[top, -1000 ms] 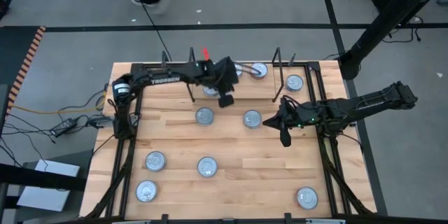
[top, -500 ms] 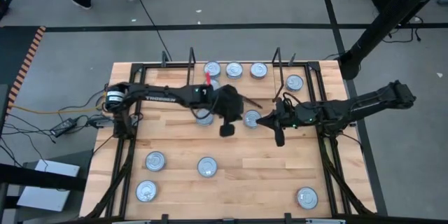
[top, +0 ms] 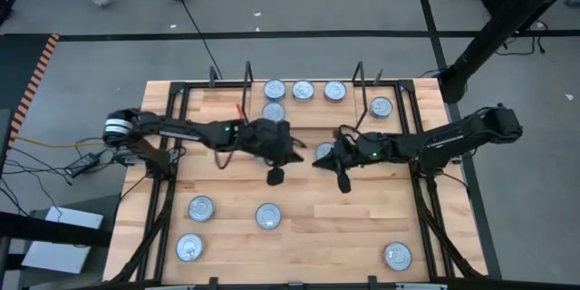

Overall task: Stack canned seafood by type on shelf
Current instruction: Put the blue tuna can on the shelf

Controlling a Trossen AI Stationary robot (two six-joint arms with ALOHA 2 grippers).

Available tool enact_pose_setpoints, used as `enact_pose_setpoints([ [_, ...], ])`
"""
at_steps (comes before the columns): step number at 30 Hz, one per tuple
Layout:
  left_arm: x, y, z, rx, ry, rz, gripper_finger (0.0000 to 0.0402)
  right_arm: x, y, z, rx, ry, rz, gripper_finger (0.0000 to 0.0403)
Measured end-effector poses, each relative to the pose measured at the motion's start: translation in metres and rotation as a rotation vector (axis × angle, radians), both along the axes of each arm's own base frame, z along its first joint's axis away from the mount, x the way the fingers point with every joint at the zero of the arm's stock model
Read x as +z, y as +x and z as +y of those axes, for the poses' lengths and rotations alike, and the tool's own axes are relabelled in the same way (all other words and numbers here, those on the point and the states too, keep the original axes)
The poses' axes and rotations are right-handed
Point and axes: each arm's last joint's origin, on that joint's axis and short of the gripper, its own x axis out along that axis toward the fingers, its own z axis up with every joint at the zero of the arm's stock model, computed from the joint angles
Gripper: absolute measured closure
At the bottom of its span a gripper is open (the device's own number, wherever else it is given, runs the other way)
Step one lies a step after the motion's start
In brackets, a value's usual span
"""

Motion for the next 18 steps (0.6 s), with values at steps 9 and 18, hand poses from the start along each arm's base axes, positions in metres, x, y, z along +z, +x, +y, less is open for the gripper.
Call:
enact_pose_setpoints([
  [9, 0.006, -0.01, -0.033, 0.102, 0.043, 0.016, 0.0401, -0.015, 0.008, -0.009, -0.088, -0.132, 0.055, 0.0398],
  [18, -0.028, -0.03, -0.031, 0.117, 0.213, 0.399, 0.0401, -0.017, 0.015, -0.021, -0.17, -0.188, 0.05, 0.0399],
])
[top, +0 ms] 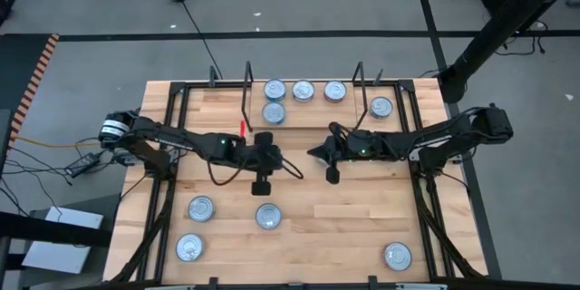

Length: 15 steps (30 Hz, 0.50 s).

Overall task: Stack canned seafood by type on shelf
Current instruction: Put the blue tuna can on the shelf

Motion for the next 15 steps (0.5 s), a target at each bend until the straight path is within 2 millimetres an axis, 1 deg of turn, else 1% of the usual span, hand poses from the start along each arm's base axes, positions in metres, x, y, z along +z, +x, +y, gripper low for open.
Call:
enact_pose_setpoints([
  [2, -0.004, -0.005, 0.002, 0.001, -0.008, 0.067, 0.0401, 0.004, 0.002, -0.001, -0.021, -0.01, -0.013, 0.0399],
  [5, -0.006, -0.008, 0.003, -0.025, -0.049, 0.108, 0.0401, 0.006, 0.003, -0.002, -0.046, 0.011, -0.012, 0.0399],
  [8, -0.012, -0.009, 0.006, -0.018, -0.043, 0.166, 0.0401, 0.005, 0.004, -0.002, -0.08, 0.049, -0.017, 0.0398],
  [10, -0.02, -0.009, 0.013, 0.023, -0.012, 0.22, 0.0401, 0.005, 0.004, 0.0, -0.128, 0.066, -0.026, 0.0398],
  [12, -0.022, -0.009, 0.02, 0.053, 0.012, 0.236, 0.0401, 0.006, 0.004, 0.001, -0.148, 0.06, -0.042, 0.0398],
  [15, -0.027, -0.006, 0.032, 0.045, 0.025, 0.252, 0.0401, 0.01, 0.005, 0.002, -0.103, 0.062, -0.075, 0.0398],
])
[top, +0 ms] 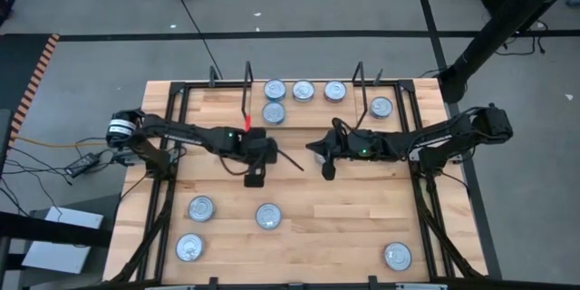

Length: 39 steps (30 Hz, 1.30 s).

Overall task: Stack canned seafood by type on shelf
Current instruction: Put the blue tuna can on the shelf

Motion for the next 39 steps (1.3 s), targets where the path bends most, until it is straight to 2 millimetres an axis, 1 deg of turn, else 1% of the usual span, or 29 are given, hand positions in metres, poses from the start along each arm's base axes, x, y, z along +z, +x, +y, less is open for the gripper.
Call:
enact_pose_setpoints([
  [3, -0.003, 0.002, 0.011, 0.017, -0.05, -0.003, 0.0401, 0.004, 0.001, 0.001, 0.039, 0.009, -0.031, 0.0395],
  [5, -0.003, 0.002, 0.014, 0.023, -0.083, -0.009, 0.0401, 0.004, 0.0, 0.002, 0.074, 0.025, -0.028, 0.0395],
  [9, -0.002, 0.005, 0.014, 0.043, -0.091, -0.042, 0.0401, 0.004, -0.002, 0.008, 0.154, 0.151, -0.018, 0.0395],
  [12, -0.005, 0.012, 0.015, 0.086, -0.097, -0.082, 0.0401, 0.002, -0.004, 0.015, 0.238, 0.245, 0.019, 0.0395],
  [16, -0.016, 0.016, 0.017, 0.135, -0.04, -0.055, 0.0401, -0.003, -0.007, 0.021, 0.305, 0.257, 0.081, 0.0395],
  [19, -0.024, 0.017, 0.019, 0.233, -0.026, -0.037, 0.0401, -0.004, -0.009, 0.02, 0.295, 0.265, 0.106, 0.0395],
  [21, -0.027, 0.018, 0.019, 0.283, -0.043, -0.041, 0.0401, -0.002, -0.009, 0.019, 0.251, 0.278, 0.085, 0.0395],
  [24, -0.034, 0.021, 0.015, 0.303, -0.063, -0.034, 0.0401, 0.003, -0.009, 0.019, 0.212, 0.278, 0.041, 0.0395],
  [29, -0.042, 0.029, 0.007, 0.273, -0.134, -0.053, 0.0401, 0.003, -0.009, 0.021, 0.171, 0.242, 0.041, 0.0395],
  [34, -0.041, 0.037, 0.0, 0.176, -0.17, -0.115, 0.0401, 0.001, -0.011, 0.023, 0.091, 0.211, 0.057, 0.0395],
  [39, -0.04, 0.037, -0.001, 0.122, -0.196, -0.108, 0.0401, -0.001, -0.011, 0.023, 0.057, 0.237, 0.065, 0.0395],
])
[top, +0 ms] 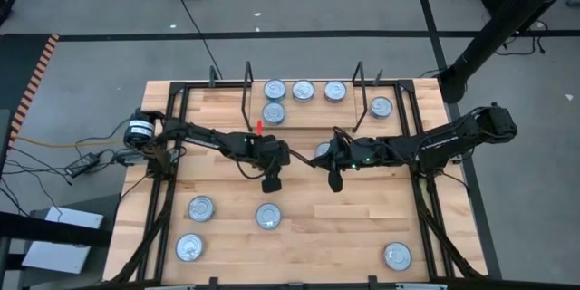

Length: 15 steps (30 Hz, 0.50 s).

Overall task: Stack canned seafood by type on shelf
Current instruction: Put the blue tuna can on the shelf

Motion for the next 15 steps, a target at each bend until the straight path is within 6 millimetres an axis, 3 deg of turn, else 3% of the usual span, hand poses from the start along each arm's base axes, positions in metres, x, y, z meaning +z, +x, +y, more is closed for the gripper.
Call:
enact_pose_setpoints([
  [10, 0.021, -0.008, -0.001, 0.006, 0.015, -0.043, 0.0401, 0.0, 0.0, 0.002, -0.013, 0.052, -0.003, 0.0395],
  [15, 0.022, -0.011, 0.0, 0.04, 0.029, -0.025, 0.0401, 0.0, 0.0, 0.002, -0.008, 0.038, -0.002, 0.0395],
])
